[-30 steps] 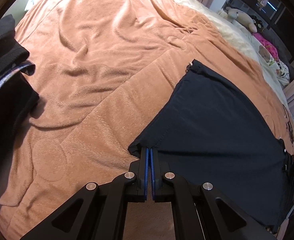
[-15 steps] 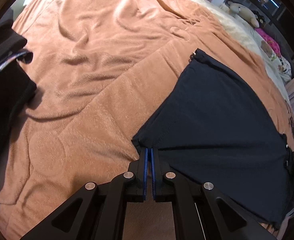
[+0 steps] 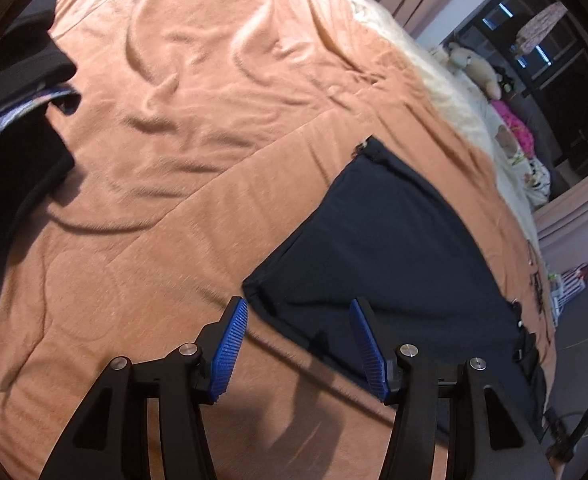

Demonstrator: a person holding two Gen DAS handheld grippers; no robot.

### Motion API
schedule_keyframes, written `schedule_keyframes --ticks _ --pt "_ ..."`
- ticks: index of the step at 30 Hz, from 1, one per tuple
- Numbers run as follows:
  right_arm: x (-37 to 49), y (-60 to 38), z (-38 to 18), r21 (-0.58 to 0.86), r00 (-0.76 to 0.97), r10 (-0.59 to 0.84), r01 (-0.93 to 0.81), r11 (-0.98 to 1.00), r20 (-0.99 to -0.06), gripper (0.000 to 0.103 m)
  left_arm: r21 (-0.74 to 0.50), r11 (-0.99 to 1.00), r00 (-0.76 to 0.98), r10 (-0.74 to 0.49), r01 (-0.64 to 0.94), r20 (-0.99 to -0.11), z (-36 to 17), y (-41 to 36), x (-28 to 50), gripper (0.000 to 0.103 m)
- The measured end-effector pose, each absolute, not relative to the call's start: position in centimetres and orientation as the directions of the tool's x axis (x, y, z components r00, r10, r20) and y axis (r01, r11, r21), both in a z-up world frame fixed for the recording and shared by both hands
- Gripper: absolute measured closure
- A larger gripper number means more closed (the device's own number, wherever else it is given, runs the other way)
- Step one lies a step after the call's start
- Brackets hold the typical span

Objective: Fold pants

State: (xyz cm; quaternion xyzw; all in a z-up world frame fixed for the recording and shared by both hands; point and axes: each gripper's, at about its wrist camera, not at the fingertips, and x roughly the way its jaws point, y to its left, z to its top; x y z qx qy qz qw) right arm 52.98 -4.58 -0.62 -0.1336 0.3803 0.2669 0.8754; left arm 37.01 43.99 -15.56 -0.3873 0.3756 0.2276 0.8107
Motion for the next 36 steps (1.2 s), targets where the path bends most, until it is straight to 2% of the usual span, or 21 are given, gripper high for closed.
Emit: schedule_keyframes --ticks 8,13,15,21,23,28,30,33,36 --pt "49.7 -10.5 -0.5 0.091 0.576 0.407 -0.498 0.863 -0.709 0.03 -0.414 0.584 0.562 0.09 -0.698 -0.822 -17.2 45.0 38.4 0.045" --pt "48.0 -13.8 -2.1 0.165 0.58 0.417 -0.436 0.885 -0.7 0.03 -0.431 0.569 0.559 0.062 -0.701 -0.827 -18.5 45.3 38.9 0.036" --pt "47.2 -15.2 -2.9 0.199 0.578 0.424 -0.413 0.889 -0.697 0.03 -0.452 0.568 0.577 0.048 -0.688 -0.816 -18.4 45.3 39.2 0.033" --pt "45.8 -18.9 -4.9 0.339 0.585 0.482 -0.344 0.876 -0.652 0.03 -0.569 0.567 0.696 0.012 -0.596 -0.718 -17.3 44.9 38.3 0.033" --pt "45.8 -20.2 -5.7 0.398 0.577 0.507 -0.316 0.862 -0.64 0.03 -0.57 0.568 0.702 0.018 -0.594 -0.712 -17.3 44.7 38.0 0.033" --pt "46.4 -22.4 -7.5 0.527 0.555 0.568 -0.254 0.811 -0.608 0.03 -0.581 0.54 0.679 -0.023 -0.609 -0.733 -18.7 44.7 38.0 0.044" --pt "46.6 -22.6 -8.0 0.58 0.54 0.606 -0.246 0.777 -0.584 0.03 -0.574 0.545 0.675 -0.02 -0.611 -0.738 -19.0 44.6 38.4 0.045" --pt "46.9 -22.3 -8.8 0.631 0.511 0.653 -0.249 0.735 -0.559 0.03 -0.57 0.536 0.673 -0.003 -0.623 -0.739 -19.0 44.9 38.7 0.052" --pt "47.4 -22.1 -9.8 0.685 0.477 0.696 -0.236 0.689 -0.536 0.03 -0.582 0.527 0.685 0.002 -0.62 -0.728 -19.2 45.2 38.9 0.053"
